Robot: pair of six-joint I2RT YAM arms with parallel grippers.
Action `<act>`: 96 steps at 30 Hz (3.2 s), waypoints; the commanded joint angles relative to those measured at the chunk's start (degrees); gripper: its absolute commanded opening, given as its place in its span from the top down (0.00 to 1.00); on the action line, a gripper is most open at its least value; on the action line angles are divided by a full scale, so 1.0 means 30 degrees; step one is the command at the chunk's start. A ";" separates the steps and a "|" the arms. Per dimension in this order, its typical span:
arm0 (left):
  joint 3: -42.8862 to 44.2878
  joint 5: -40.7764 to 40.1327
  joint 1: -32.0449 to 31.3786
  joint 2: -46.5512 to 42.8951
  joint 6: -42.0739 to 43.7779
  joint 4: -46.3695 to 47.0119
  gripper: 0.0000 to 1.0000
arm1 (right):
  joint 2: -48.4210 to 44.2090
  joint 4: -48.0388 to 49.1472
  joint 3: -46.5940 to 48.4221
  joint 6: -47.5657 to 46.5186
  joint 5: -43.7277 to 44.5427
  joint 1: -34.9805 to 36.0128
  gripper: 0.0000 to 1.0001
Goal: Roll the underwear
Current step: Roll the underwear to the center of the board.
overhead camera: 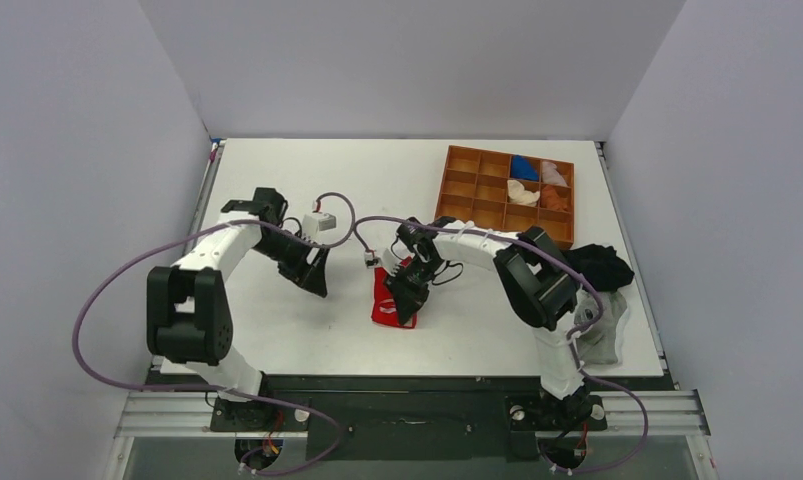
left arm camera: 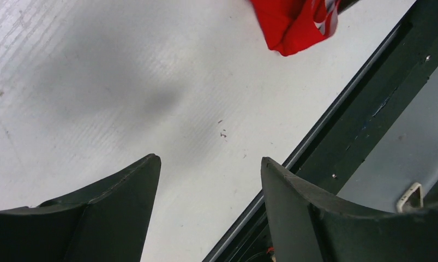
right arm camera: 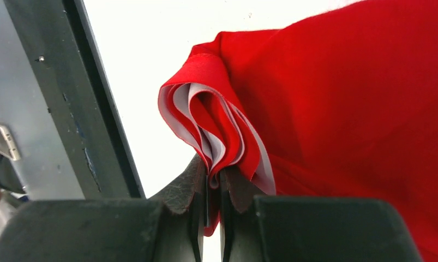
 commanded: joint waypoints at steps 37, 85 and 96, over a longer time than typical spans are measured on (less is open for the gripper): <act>-0.6512 -1.1097 -1.6597 -0.5209 0.1703 1.3750 0.20 | 0.6967 -0.8404 0.6946 -0.4416 -0.2942 -0.1209 1.00; -0.6765 -0.9125 -1.6245 -0.1678 0.0717 1.2401 1.00 | 0.5986 -0.8326 0.6394 -0.4376 -0.3027 -0.1429 0.79; -0.6310 -0.5136 -1.4066 -0.1755 0.1113 1.0766 1.00 | 0.2973 -0.7667 0.5209 -0.4156 -0.2385 -0.2697 0.53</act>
